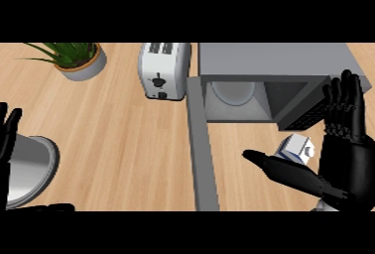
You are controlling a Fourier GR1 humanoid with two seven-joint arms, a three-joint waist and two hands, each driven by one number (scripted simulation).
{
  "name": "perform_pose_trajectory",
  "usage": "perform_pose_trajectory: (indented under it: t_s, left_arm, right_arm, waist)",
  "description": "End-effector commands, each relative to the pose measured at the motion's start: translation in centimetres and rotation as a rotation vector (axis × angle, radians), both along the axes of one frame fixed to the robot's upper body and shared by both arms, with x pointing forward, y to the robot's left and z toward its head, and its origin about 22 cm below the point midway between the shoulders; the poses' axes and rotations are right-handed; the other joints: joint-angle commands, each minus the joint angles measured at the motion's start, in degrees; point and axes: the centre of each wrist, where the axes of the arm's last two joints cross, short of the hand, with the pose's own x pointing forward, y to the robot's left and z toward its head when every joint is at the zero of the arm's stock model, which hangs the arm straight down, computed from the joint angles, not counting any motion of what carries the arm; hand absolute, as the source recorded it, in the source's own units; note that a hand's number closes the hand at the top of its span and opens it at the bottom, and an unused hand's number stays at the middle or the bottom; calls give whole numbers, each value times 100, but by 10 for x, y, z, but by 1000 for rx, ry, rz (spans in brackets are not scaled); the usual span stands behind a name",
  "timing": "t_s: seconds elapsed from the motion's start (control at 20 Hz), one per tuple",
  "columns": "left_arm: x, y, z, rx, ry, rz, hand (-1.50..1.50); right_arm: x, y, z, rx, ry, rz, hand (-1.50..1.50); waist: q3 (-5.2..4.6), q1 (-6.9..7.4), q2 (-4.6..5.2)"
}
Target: Pick up the milk, place it into the microwave and close the microwave
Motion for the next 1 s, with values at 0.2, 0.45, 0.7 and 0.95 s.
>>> perform_pose_trajectory:
  t_s: [0.2,0.45,0.7,0.95]
  left_arm:
    - [-39,26,-10,-11,-1,8,-150]
    - [-61,36,11,-6,20,-13,-150]
    - [-76,20,16,-33,28,-13,-150]
    - [-66,40,18,-17,21,-2,-150]
  right_arm:
    - [-11,16,3,-15,41,-137,-150]
    - [-9,9,-34,5,92,-167,-150]
    - [-16,-17,-52,-11,144,-146,-150]
    - [1,-19,-96,26,154,-206,-150]
  waist:
    - [0,7,-5]
    - [5,15,0]
    - [7,-6,1]
    - [8,1,9]
